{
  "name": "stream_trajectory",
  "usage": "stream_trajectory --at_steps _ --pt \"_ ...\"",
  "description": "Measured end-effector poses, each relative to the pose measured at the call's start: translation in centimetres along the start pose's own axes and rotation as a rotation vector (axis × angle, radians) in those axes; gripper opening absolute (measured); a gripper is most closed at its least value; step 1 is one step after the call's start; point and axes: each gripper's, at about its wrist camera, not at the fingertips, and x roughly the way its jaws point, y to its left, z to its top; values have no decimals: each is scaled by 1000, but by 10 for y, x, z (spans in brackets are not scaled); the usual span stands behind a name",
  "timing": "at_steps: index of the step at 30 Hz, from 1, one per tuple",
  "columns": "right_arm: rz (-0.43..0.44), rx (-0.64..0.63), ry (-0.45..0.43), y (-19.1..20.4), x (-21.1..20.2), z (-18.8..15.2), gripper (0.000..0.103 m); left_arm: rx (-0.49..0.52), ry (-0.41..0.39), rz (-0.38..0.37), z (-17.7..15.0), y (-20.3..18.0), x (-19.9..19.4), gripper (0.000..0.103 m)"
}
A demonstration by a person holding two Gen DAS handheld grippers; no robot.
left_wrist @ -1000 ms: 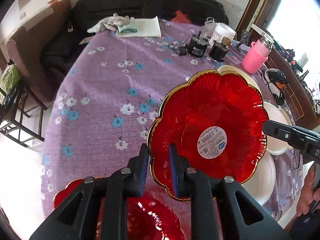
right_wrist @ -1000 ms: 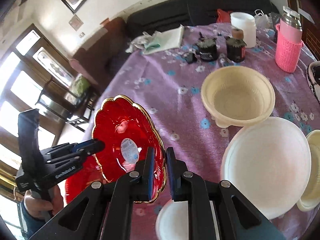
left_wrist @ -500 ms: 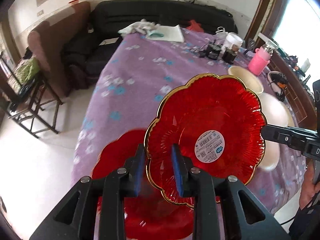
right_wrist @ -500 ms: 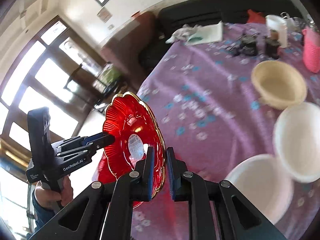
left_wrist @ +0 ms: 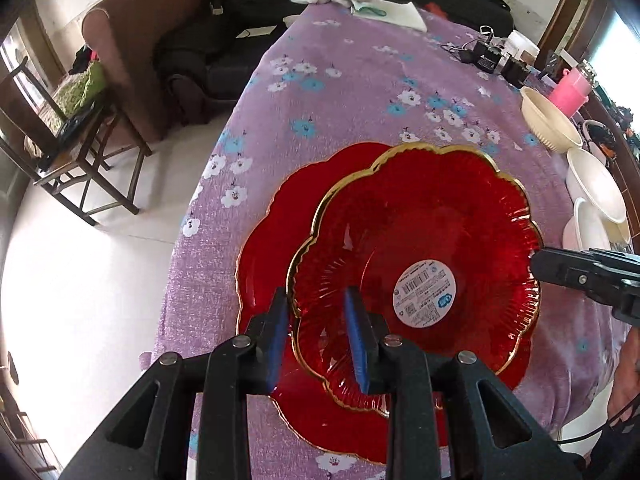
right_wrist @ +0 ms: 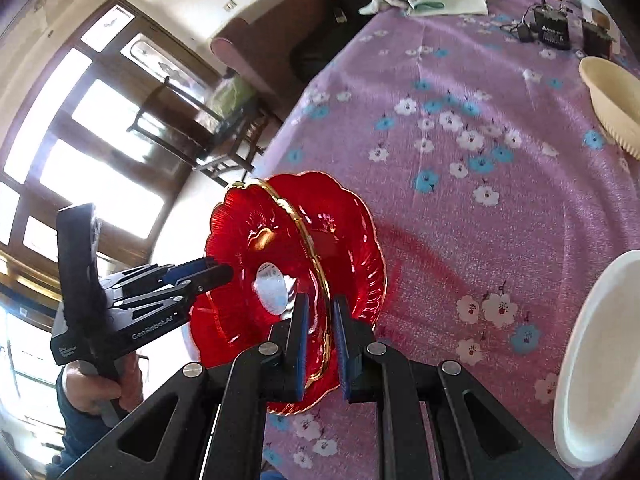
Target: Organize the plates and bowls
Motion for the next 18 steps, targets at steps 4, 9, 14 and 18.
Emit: stream_trajectory --at_steps 4,9,14,18 --pt "-41 -24 16 0 8 0 16 25 2 20 -2 -3 5 26" --pt "-111 -71 20 4 17 2 16 29 8 14 -4 0 10 26" --pt "-137 -94 29 6 26 3 16 15 3 -11 -6 6 11 29" --pt "-160 -114 20 9 28 5 17 12 -1 -28 -6 6 10 35"
